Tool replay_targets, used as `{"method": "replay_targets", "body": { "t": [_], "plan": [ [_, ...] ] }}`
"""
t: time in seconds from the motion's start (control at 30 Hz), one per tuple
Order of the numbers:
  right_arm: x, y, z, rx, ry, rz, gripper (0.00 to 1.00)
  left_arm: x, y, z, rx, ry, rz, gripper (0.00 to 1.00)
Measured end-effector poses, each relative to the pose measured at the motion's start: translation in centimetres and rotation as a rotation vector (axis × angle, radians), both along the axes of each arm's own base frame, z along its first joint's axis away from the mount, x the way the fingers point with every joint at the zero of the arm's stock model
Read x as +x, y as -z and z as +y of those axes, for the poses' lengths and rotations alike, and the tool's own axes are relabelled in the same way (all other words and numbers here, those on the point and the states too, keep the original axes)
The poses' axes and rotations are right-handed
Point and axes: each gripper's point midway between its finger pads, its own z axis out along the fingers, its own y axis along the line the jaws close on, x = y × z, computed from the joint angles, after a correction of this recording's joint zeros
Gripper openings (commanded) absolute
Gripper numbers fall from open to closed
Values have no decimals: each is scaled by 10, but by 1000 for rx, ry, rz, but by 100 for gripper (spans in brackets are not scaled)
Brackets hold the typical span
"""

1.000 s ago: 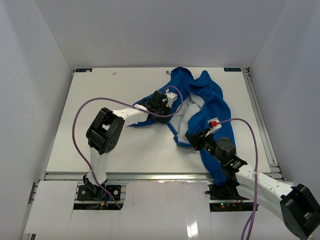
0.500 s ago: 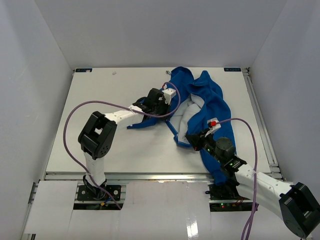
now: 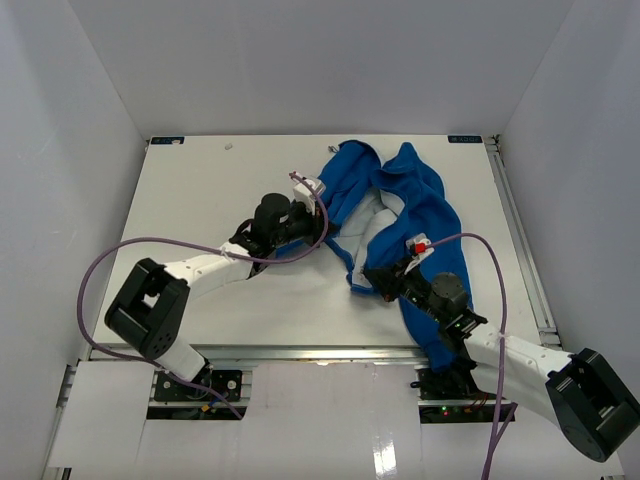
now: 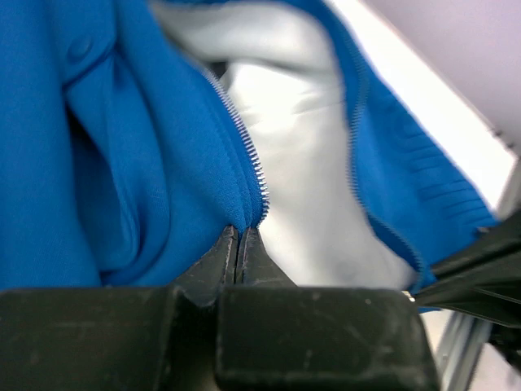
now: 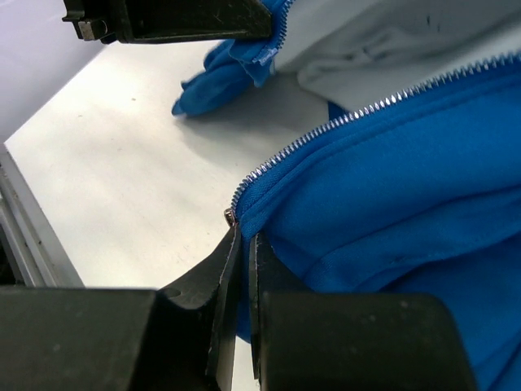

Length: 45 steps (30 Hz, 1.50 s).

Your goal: Zip up the jacket

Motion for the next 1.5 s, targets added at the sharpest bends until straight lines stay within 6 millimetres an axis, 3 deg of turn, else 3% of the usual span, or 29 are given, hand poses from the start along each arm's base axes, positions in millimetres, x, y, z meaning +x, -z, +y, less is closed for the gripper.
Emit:
{"method": "replay_targets", "body": {
  "t": [0.13,0.5,0.73,1.17,1.5],
  "plan": [
    [-3,-17,6,14,-55,-93,8,-15,-23,-4,-102,51,-44,0],
    [-13,-32,23,7,-212,-187,8,-75,-47,14,-269,164,-123,0],
    [-23,-43,34,34,-318,-215,8,-98,-46,19,-333,224,-138,0],
    [-31,-58,47,94,-409,-183,8,-112,-62,22,-386,266,-182,0],
    [-31,-59,53,144,-428,-111,8,-107,-65,30,-441,172,-223,0]
  ]
}}
